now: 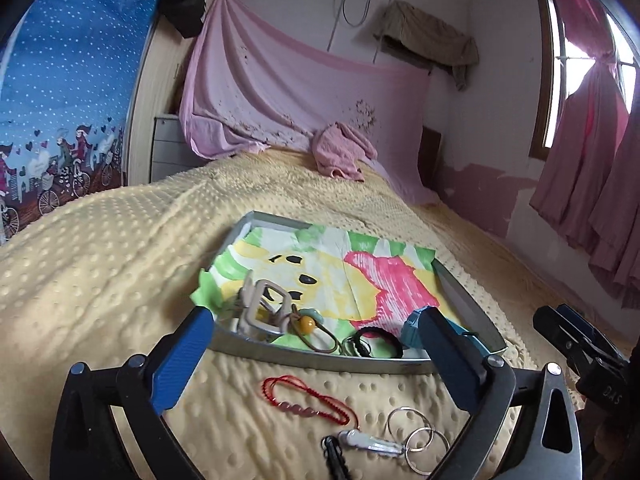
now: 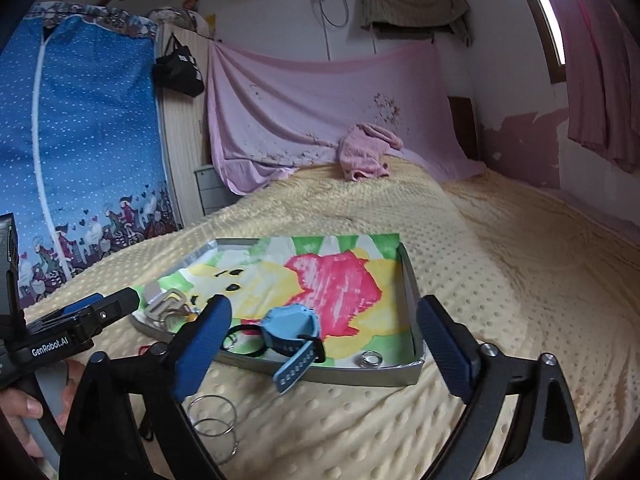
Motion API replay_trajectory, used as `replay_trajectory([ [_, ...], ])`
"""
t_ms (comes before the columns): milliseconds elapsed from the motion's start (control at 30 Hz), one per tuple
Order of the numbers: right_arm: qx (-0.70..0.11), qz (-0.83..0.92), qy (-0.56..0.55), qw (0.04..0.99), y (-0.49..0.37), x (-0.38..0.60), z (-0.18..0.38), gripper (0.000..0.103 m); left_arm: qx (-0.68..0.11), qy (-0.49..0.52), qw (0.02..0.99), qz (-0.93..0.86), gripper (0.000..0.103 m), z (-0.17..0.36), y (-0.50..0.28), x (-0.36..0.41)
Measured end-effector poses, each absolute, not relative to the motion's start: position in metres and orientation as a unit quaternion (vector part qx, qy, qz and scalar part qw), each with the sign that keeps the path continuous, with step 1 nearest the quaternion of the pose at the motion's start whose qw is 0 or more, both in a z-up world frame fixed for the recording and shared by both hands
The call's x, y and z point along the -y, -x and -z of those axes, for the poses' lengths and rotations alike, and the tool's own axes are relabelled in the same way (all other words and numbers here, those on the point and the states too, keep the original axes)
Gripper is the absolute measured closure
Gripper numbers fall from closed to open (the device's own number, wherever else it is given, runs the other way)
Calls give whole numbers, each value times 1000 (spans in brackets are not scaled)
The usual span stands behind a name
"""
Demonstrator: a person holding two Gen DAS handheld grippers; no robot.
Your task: Organize jewelry
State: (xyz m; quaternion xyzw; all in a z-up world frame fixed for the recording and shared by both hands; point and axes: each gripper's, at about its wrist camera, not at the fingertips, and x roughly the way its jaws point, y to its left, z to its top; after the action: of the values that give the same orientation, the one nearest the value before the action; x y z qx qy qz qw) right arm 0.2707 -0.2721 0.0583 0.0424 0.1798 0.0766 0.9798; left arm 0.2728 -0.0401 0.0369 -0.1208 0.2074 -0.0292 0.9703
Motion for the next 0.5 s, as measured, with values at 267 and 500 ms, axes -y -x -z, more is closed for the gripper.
replay_trajectory([
  [267,-158,-95,-23,983,-225,253,-64,6,-177,119,977,18,0,-34,-227,16],
  [500,-153,-99,-25,983,-193,244,-67,4,-164,105,981,13,0,-34,-195,7],
])
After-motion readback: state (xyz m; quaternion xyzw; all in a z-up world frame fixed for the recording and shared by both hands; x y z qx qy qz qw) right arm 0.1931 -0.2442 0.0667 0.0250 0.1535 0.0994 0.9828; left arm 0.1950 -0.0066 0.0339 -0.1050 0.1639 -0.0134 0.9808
